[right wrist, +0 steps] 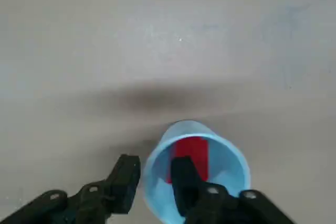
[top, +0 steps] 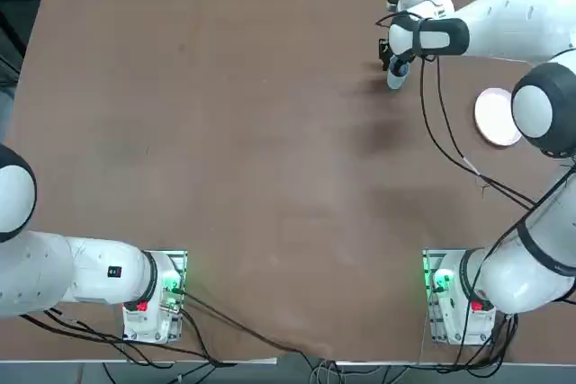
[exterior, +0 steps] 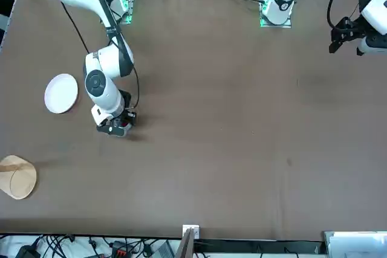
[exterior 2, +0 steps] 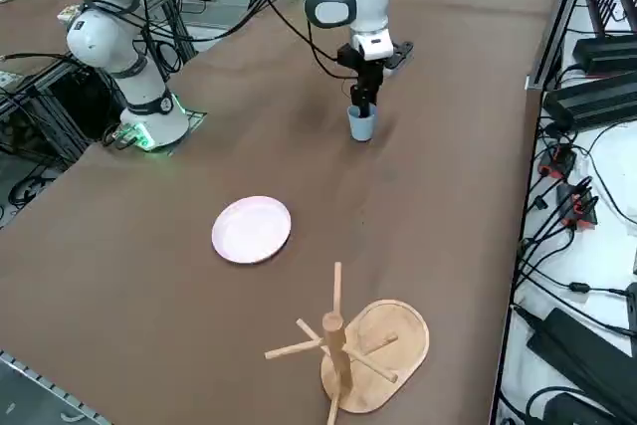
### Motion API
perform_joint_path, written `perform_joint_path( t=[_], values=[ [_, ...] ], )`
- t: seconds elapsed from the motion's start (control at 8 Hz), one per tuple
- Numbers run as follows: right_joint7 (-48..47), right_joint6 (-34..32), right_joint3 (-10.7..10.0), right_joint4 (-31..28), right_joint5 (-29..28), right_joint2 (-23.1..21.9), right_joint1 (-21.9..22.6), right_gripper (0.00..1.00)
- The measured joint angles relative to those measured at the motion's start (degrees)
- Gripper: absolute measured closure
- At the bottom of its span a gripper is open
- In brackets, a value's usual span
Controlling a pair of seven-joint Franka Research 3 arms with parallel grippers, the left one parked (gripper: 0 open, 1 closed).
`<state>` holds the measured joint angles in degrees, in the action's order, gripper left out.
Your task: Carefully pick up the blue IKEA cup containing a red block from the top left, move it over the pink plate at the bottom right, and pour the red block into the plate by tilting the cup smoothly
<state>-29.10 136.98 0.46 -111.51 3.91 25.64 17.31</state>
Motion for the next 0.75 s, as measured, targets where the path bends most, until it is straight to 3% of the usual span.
perform_joint_path(
  t=[0.12,0.25,0.38,0.75],
  values=[
    [-0.1,0.0,0.0,0.0,0.0,0.0,-0.1,0.69],
    [-0.4,0.0,0.0,0.0,0.0,0.1,-0.3,0.91],
    [-1.2,-0.2,-0.1,0.0,0.0,-0.1,-0.5,0.96],
    [-1.6,-0.2,-0.1,0.0,0.0,-0.2,-0.6,0.97]
  ],
)
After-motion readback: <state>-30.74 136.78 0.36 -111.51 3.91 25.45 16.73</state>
